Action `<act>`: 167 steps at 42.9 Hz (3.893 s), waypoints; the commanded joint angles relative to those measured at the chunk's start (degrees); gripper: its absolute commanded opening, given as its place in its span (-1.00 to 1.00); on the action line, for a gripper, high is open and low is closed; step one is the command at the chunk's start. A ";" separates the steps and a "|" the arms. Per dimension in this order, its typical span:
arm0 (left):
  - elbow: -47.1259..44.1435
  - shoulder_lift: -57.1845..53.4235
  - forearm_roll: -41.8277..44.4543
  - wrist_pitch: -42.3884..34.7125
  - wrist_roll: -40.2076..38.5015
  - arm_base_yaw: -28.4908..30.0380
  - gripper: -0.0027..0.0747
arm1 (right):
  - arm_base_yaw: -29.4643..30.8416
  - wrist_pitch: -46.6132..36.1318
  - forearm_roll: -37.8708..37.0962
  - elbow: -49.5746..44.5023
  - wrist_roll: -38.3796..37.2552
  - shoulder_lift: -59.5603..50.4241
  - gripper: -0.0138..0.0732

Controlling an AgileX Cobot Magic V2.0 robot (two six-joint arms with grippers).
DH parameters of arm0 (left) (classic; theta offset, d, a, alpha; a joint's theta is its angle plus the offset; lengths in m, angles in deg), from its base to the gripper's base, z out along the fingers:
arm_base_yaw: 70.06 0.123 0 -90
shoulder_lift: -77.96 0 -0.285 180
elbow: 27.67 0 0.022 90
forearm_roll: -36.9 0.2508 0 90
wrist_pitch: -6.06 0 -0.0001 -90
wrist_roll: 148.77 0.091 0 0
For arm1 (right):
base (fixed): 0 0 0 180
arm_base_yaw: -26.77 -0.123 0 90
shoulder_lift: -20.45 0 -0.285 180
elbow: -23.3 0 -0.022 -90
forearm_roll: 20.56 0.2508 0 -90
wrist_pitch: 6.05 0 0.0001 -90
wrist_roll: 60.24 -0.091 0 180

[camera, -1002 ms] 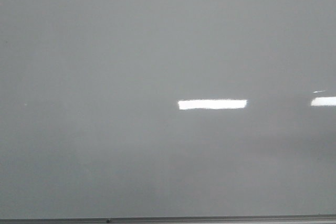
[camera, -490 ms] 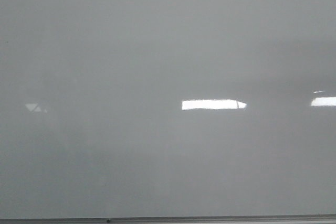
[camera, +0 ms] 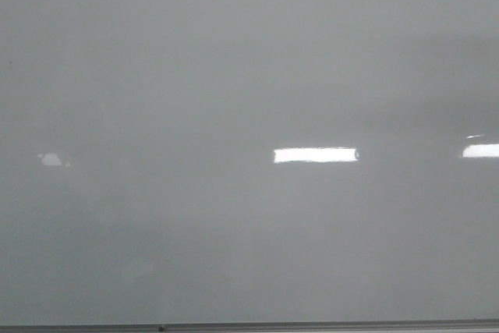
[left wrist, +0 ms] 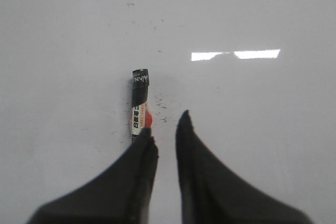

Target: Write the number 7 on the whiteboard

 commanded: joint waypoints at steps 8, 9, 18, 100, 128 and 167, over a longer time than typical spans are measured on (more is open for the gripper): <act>2.10 0.78 -0.28 -3.75 -0.55 0.10 0.88 | -0.04 -4.12 0.27 1.91 -0.02 0.89 0.62; 2.10 0.78 -0.28 -3.85 -0.55 0.10 0.86 | -0.04 -4.12 0.27 1.91 -0.02 0.89 0.62; 2.32 6.18 1.71 -0.31 -0.55 0.10 0.66 | -0.04 -4.12 0.27 1.91 -0.02 0.89 0.62; 16.36 58.96 20.31 -15.54 -16.84 5.37 -0.88 | -0.04 -4.18 0.27 1.91 -0.02 0.89 0.62; 16.36 35.61 12.48 -5.64 -3.71 -32.89 -0.88 | -8.98 13.39 12.82 14.72 20.20 15.77 0.62; 16.26 30.82 12.18 1.29 4.63 -67.59 -0.88 | -46.65 23.93 26.89 39.94 47.20 43.86 0.62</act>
